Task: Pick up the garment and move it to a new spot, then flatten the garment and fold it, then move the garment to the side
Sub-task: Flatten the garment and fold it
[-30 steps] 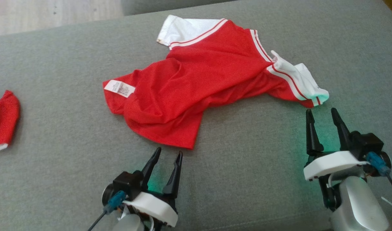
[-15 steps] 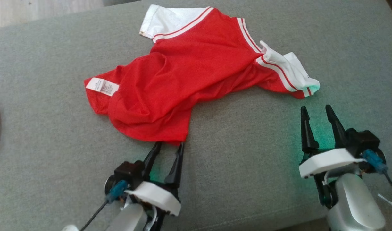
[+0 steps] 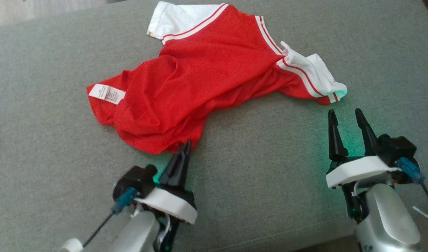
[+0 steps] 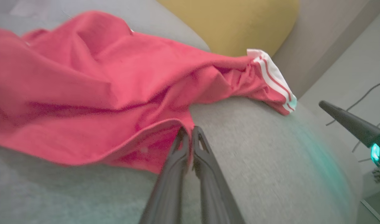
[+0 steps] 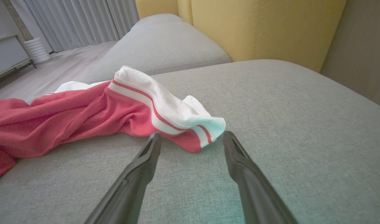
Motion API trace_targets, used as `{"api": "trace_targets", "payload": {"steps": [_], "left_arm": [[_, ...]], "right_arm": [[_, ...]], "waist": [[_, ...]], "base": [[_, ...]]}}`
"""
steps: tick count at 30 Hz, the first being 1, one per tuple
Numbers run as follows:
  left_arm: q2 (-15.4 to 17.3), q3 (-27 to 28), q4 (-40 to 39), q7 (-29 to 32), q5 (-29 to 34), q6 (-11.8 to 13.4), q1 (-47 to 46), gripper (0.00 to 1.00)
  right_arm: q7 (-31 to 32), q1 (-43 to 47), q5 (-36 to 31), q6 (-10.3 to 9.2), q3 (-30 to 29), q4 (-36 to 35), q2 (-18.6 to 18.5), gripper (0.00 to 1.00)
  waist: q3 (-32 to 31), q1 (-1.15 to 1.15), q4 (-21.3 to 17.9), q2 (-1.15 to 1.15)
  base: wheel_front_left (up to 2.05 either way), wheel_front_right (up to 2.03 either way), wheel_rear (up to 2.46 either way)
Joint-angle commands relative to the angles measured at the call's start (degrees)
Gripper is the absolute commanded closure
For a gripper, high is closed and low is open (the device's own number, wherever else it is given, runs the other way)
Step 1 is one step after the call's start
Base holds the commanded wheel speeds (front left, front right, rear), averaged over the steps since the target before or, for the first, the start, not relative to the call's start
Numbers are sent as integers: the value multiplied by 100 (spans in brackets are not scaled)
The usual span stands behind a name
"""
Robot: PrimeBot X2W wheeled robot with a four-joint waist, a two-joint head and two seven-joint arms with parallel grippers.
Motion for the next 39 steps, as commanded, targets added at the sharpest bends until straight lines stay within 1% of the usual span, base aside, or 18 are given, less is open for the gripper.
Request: {"api": "trace_targets", "payload": {"steps": [1, 7, 8, 10, 12, 16, 21, 26, 31, 39], "left_arm": [[7, 306, -347, -29, 146, -32, -159, 100], [7, 653, -1383, -29, 564, -33, 90, 100], [7, 653, -1383, -29, 564, -33, 90, 100], [7, 714, -1694, -29, 608, -33, 217, 100], [7, 844, -1942, -29, 472, -33, 380, 100], [7, 923, -2317, -29, 531, -33, 568, 100], [7, 998, -2553, -29, 643, -33, 795, 100], [7, 1163, -2586, -29, 587, -33, 1108, 100], [7, 1301, -2497, -29, 670, -33, 1201, 100], [7, 1654, -1358, -29, 759, -33, 691, 100]], "right_arm": [[-62, -112, 56, -4, 122, -135, -6, 0], [-62, 30, 131, -4, 21, -39, -6, 0], [-62, 30, 131, -4, 21, -39, -6, 0], [-62, 109, 156, -4, -25, 3, -6, 0], [-62, 190, 187, -4, -60, 50, -6, 0], [-62, 323, 248, -4, -66, 117, -6, 0], [-62, 423, 330, -4, -45, 181, -6, 0], [-62, 566, 360, -4, -38, 204, -6, 0], [-62, 598, 361, -4, -27, 171, -6, 0], [-62, 326, 306, -4, 57, 73, -6, 0]], "waist": [[-58, -1, 35, 0], [-367, -1, 312, 0], [-367, -1, 312, 0], [-490, -1, 457, 0], [-621, -1, 608, 0], [-880, -1, 854, 0], [-1166, -1, 1019, 0], [-1353, -1, 1082, 0], [-1283, -1, 1068, 0], [-687, -1, 739, 0]], "base": [[0, 0, 0], [0, 0, 0], [0, 0, 0], [0, 0, 0], [0, 0, 0], [0, 0, 0], [0, 0, 0], [0, 0, 0], [0, 0, 0], [0, 0, 0]]}}
